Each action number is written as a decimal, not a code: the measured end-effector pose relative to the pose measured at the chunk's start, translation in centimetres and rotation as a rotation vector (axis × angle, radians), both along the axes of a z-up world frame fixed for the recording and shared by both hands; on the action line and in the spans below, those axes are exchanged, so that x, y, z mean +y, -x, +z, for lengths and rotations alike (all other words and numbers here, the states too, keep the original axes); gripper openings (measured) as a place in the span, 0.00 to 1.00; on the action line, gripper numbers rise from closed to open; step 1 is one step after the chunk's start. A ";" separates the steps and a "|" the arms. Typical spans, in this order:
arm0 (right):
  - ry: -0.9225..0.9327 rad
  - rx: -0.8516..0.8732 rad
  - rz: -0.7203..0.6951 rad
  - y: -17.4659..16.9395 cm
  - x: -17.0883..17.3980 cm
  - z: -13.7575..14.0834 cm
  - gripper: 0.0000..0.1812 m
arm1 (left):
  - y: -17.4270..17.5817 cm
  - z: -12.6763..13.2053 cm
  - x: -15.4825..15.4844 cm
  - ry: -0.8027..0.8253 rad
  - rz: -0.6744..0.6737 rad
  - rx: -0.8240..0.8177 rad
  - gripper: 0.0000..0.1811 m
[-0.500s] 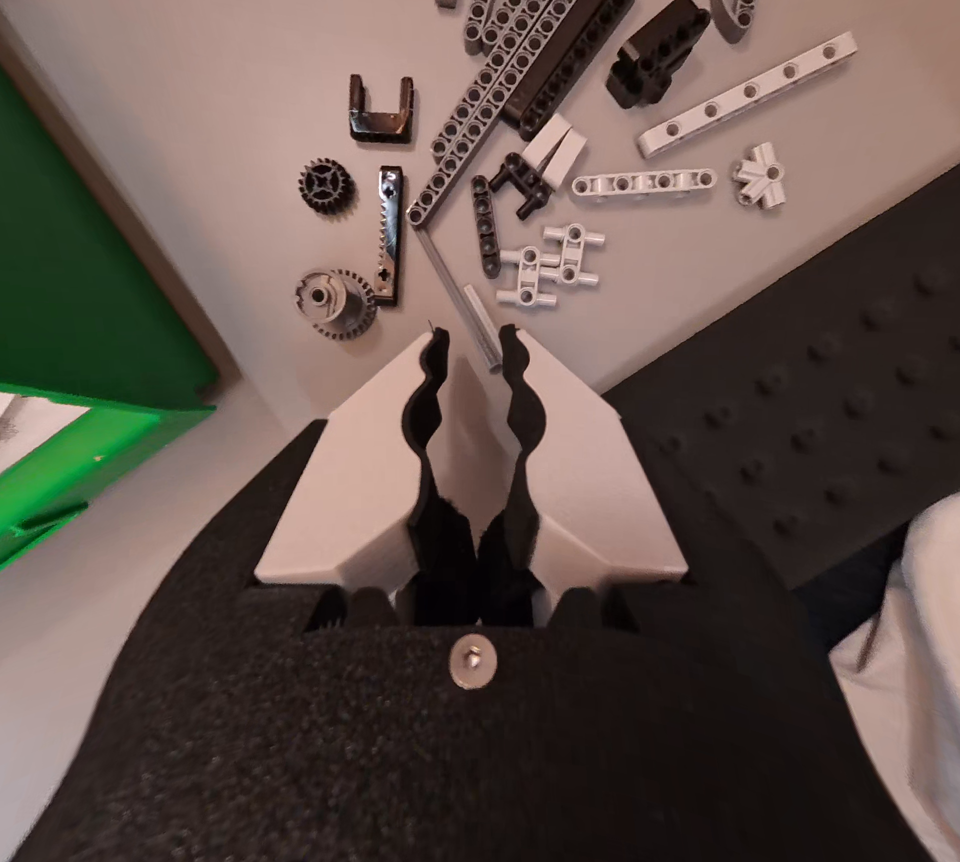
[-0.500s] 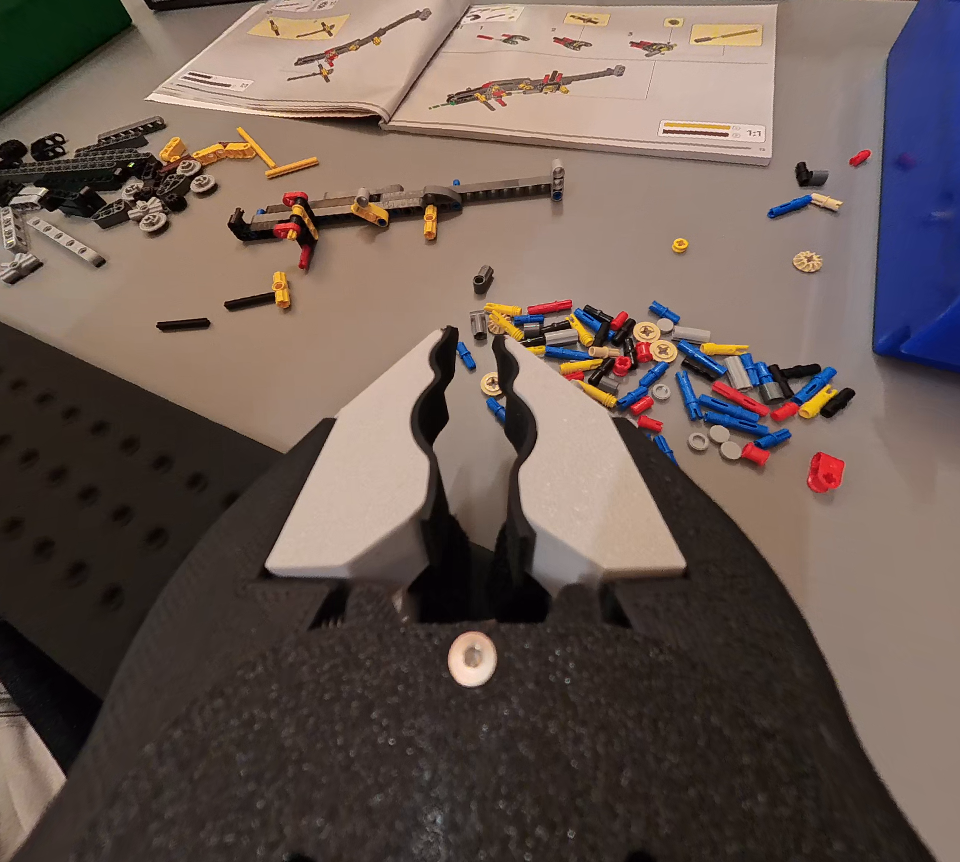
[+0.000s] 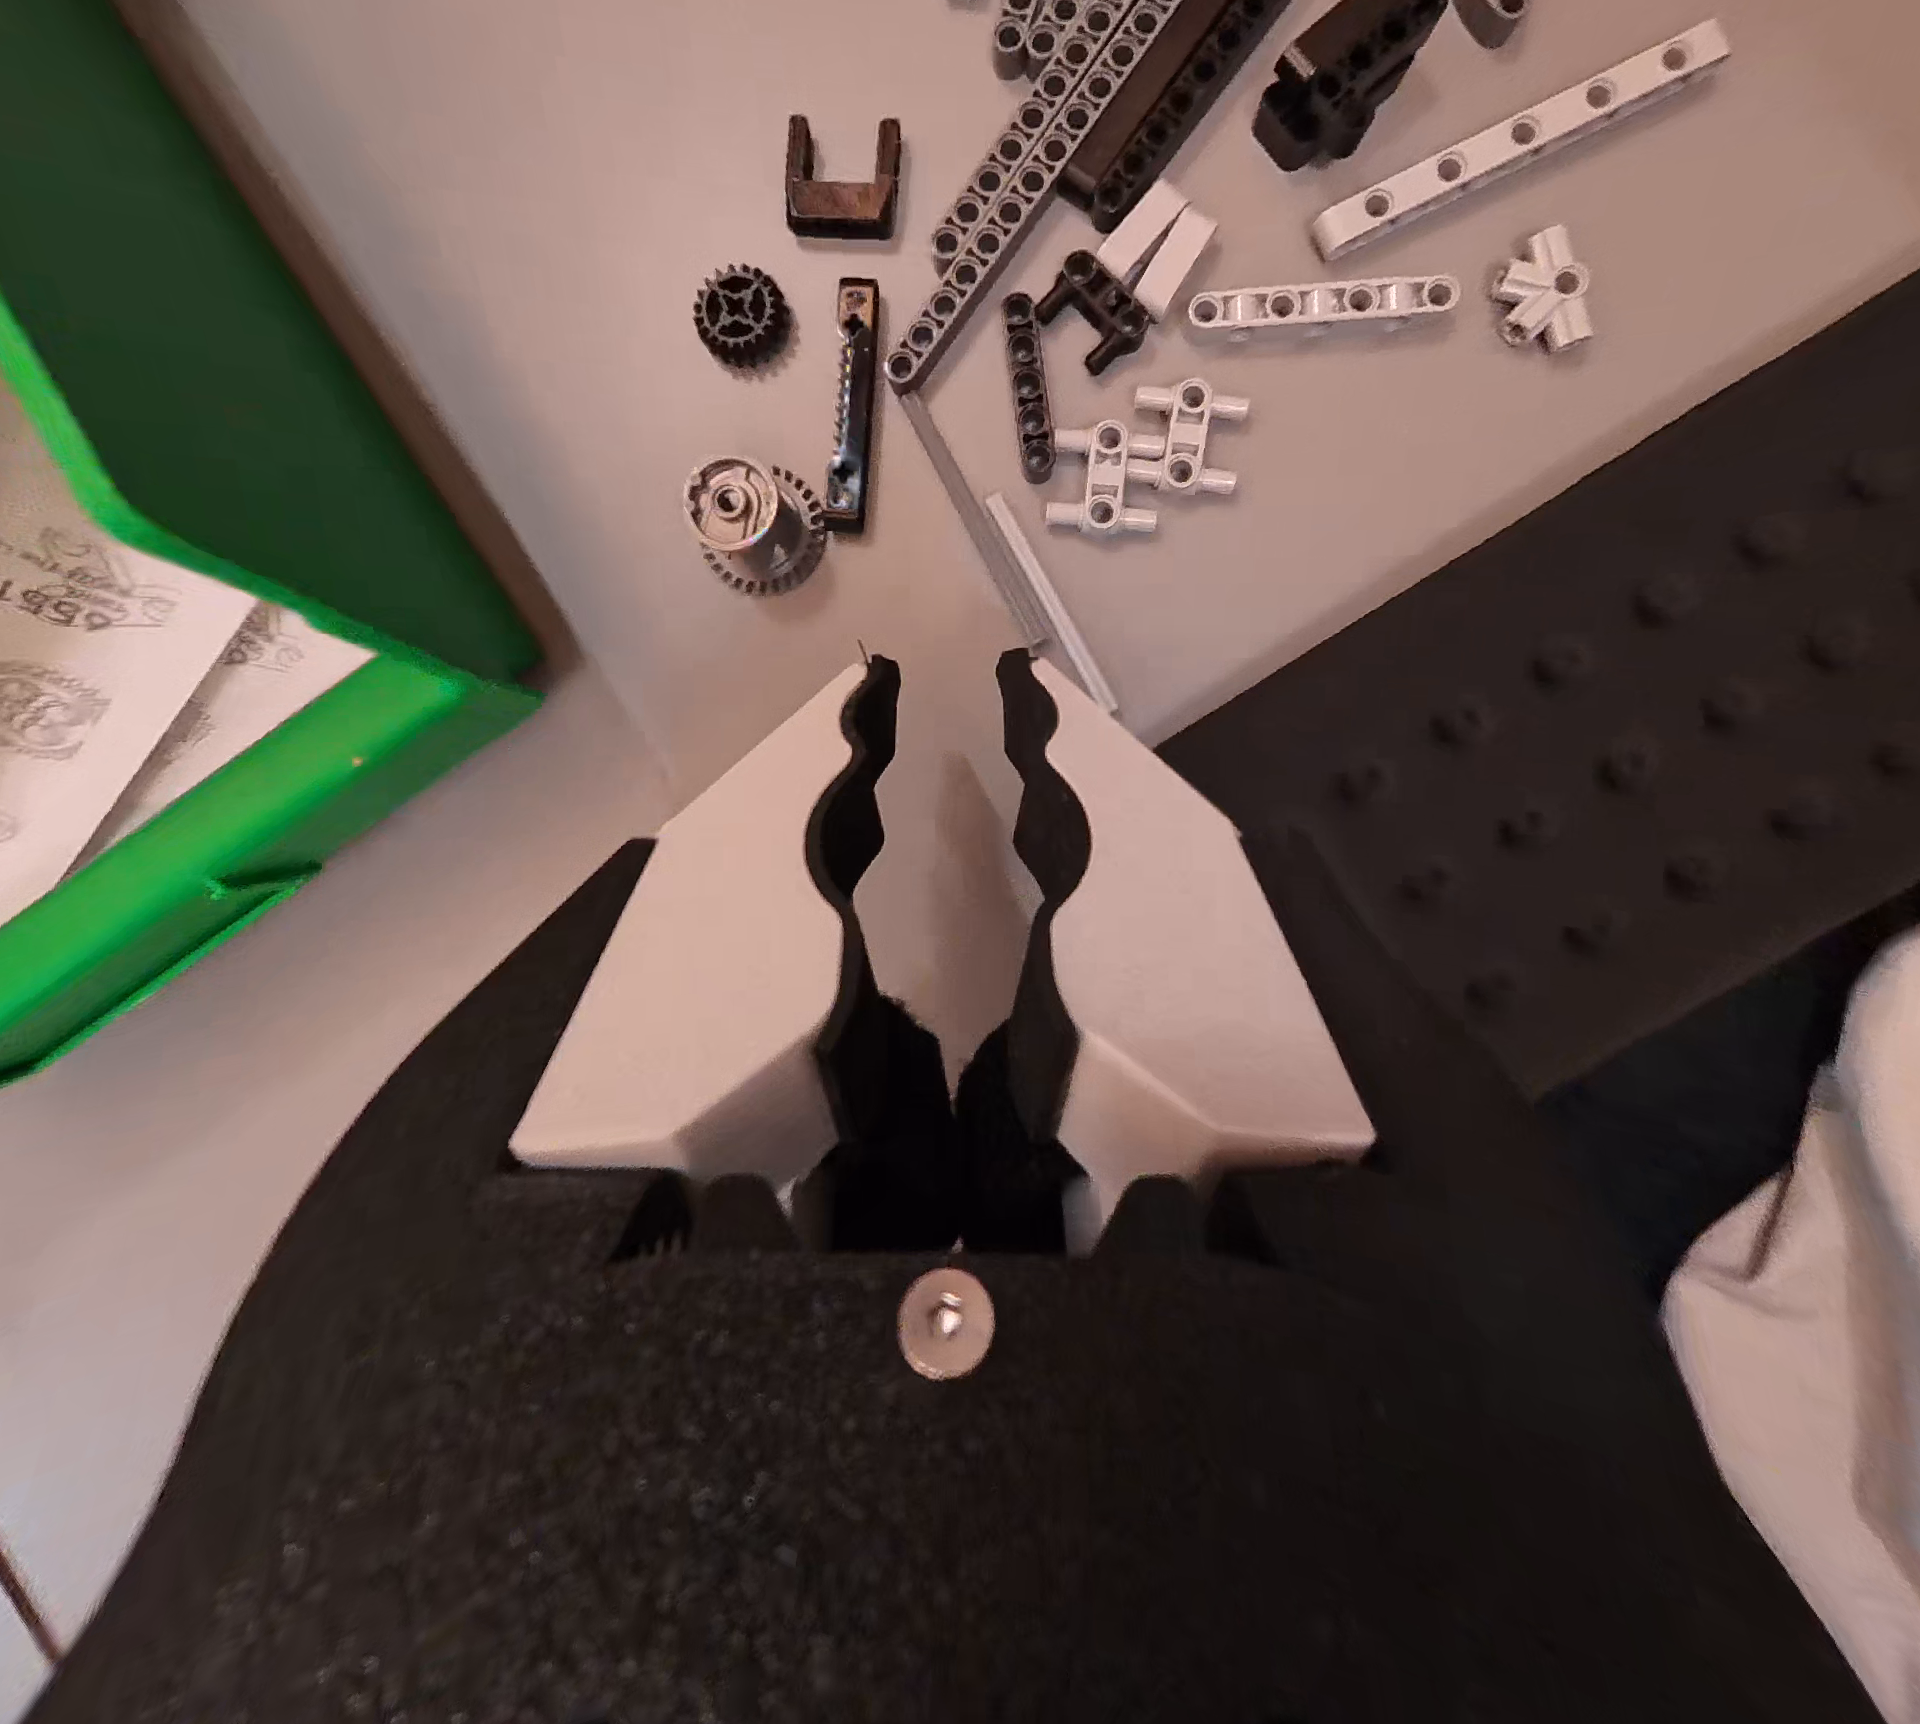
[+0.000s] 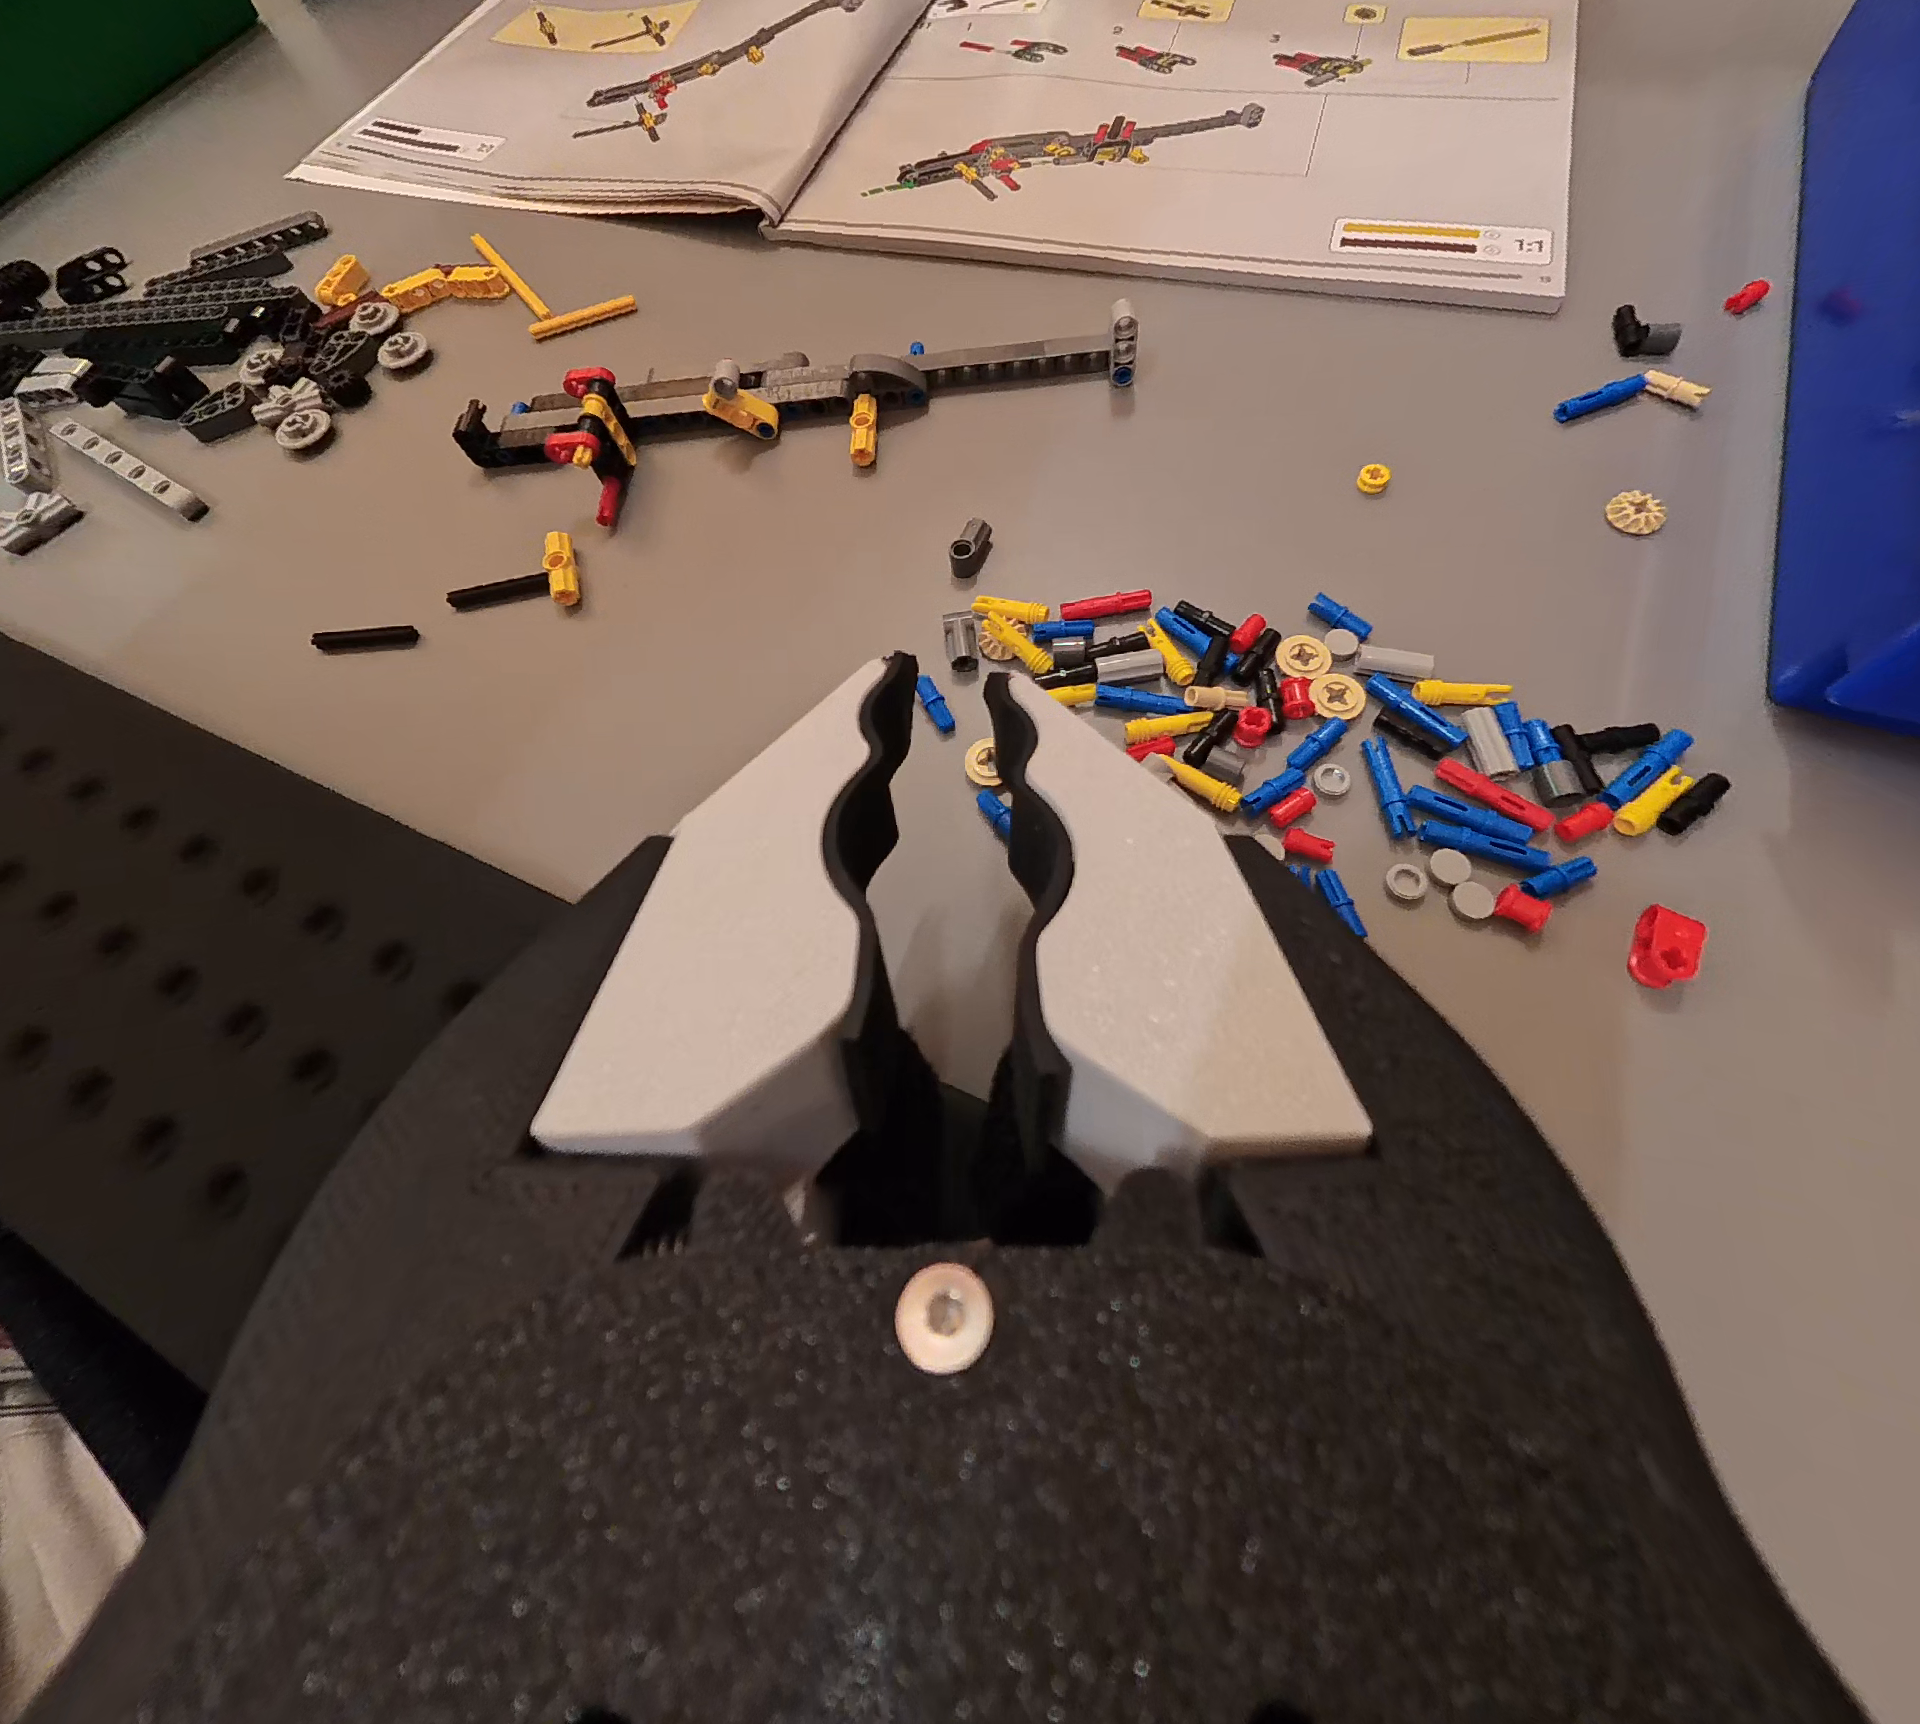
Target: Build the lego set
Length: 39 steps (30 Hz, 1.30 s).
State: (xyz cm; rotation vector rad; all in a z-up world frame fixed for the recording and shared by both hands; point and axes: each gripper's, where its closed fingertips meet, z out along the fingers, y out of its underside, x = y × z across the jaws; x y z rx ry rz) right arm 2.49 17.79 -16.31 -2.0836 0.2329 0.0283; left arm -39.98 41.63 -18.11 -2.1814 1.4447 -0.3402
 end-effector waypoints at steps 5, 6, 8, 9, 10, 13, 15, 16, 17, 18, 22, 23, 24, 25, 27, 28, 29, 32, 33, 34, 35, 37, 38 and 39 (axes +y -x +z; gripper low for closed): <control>-0.001 -0.002 0.002 0.1 0.0 0.0 0.08 | -0.8 0.2 -2.4 0.035 -0.112 -0.031 0.10; -0.003 -0.004 0.001 0.0 0.0 0.0 0.08 | -0.7 0.1 -2.7 0.029 -0.132 -0.015 0.10; -0.006 -0.008 -0.002 0.0 0.0 0.1 0.08 | -0.9 0.0 -2.8 0.028 -0.150 -0.010 0.10; -0.005 -0.010 -0.001 0.0 0.0 0.1 0.08 | -1.1 0.0 -3.1 0.044 -0.158 -0.020 0.10; -0.005 -0.011 0.000 0.1 0.0 0.1 0.08 | -1.3 -0.1 -3.4 0.064 -0.172 -0.027 0.10; -0.008 -0.011 0.000 0.1 0.0 0.1 0.08 | -1.5 -0.1 -3.7 0.070 -0.200 -0.030 0.09; -0.011 -0.009 0.000 0.1 -0.1 0.2 0.08 | -2.0 0.0 -3.8 0.076 -0.206 -0.044 0.09; -0.012 -0.008 -0.001 0.0 -0.1 0.2 0.08 | -2.4 0.0 -3.9 0.077 -0.209 -0.056 0.09; -0.012 -0.008 -0.001 0.0 -0.1 0.2 0.08 | -2.8 0.1 -4.1 0.080 -0.219 -0.067 0.09; -0.013 -0.008 -0.001 0.1 -0.1 0.2 0.08 | -3.3 0.1 -4.3 0.080 -0.233 -0.076 0.09; -0.018 -0.009 -0.002 0.0 -0.1 0.3 0.08 | -4.5 -0.1 -4.8 0.078 -0.267 -0.075 0.09; -0.021 -0.008 -0.002 0.0 -0.1 0.3 0.08 | -4.5 -0.1 -4.8 0.076 -0.267 -0.071 0.09; -0.022 -0.007 -0.001 0.0 -0.1 0.3 0.08 | -4.5 -0.1 -4.6 0.074 -0.263 -0.068 0.09; -0.023 -0.005 -0.001 0.0 -0.1 0.3 0.08 | -4.4 -0.1 -4.4 0.072 -0.255 -0.067 0.09; -0.022 0.000 0.000 0.0 -0.1 0.3 0.08 | -4.3 0.0 -4.2 0.071 -0.243 -0.067 0.09; -0.021 0.001 0.001 0.1 -0.1 0.3 0.08 | -4.2 0.1 -4.1 0.067 -0.238 -0.068 0.09; -0.021 0.002 0.001 0.1 -0.1 0.3 0.08 | -4.2 0.1 -4.1 0.065 -0.236 -0.068 0.09; -0.020 0.003 0.003 0.1 -0.1 0.3 0.08 | -4.1 0.1 -4.1 0.065 -0.236 -0.065 0.09; -0.020 0.003 0.002 0.1 -0.1 0.3 0.08 | -4.1 0.0 -4.2 0.067 -0.237 -0.065 0.09; -0.021 0.003 0.002 0.1 -0.1 0.3 0.08 | -4.2 0.0 -4.3 0.070 -0.238 -0.065 0.09; -0.021 0.002 0.001 0.1 -0.1 0.3 0.08 | -4.2 -0.1 -4.3 0.069 -0.238 -0.063 0.09; -0.021 -0.001 0.001 0.1 -0.1 0.3 0.08 | -4.2 -0.1 -4.3 0.070 -0.239 -0.060 0.09; -0.021 -0.001 0.001 0.1 -0.1 0.3 0.08 | -4.2 -0.2 -4.3 0.070 -0.239 -0.059 0.09; -0.020 -0.001 0.001 0.1 -0.1 0.3 0.08 | -4.2 -0.1 -4.2 0.067 -0.238 -0.059 0.09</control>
